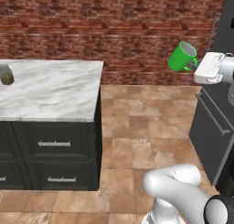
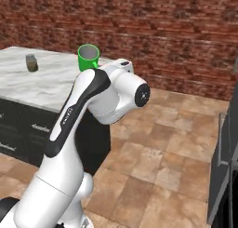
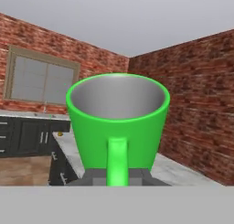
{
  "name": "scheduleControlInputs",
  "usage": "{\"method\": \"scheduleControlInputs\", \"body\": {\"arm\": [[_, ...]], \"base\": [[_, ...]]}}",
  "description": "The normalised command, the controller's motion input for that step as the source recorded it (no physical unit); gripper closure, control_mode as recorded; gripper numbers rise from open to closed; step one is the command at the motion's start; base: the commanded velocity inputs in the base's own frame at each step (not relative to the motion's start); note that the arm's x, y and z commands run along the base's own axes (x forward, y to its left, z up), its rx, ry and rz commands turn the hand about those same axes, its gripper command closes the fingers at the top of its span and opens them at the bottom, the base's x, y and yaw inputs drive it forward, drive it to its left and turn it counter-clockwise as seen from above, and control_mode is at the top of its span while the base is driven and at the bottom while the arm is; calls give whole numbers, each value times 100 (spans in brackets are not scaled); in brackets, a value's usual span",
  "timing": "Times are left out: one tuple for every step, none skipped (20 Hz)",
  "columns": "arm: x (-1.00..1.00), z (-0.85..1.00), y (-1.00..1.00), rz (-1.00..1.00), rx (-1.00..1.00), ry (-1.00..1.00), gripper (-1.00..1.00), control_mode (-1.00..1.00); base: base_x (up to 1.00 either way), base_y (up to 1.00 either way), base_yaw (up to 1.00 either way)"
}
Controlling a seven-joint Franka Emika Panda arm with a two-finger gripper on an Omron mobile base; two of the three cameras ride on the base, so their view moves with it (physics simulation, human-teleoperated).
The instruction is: Open the cabinet directly in front. Then move the beer and the mug to the dining counter with the jar on it.
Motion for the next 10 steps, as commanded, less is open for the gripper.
{"method": "scheduleControlInputs", "body": {"arm": [[0, 0, 0, 0, 0, 0, 100, 100], [0, 0, 0, 0, 0, 0, 100, 100], [0, 0, 0, 0, 0, 0, 100, 100], [0, 0, 0, 0, 0, 0, 100, 100], [0, 0, 0, 0, 0, 0, 100, 100], [0, 0, 0, 0, 0, 0, 100, 100], [0, 0, 0, 0, 0, 0, 100, 100], [0, 0, 0, 0, 0, 0, 100, 100], [0, 0, 0, 0, 0, 0, 100, 100], [0, 0, 0, 0, 0, 0, 100, 100]], "base": [[4, 0, 83], [11, 0, 78], [0, 0, 43], [0, 0, 20], [0, -3, 9], [0, 0, 0], [0, 0, 0], [16, 5, 0], [14, 53, -4], [12, 74, -9]]}}
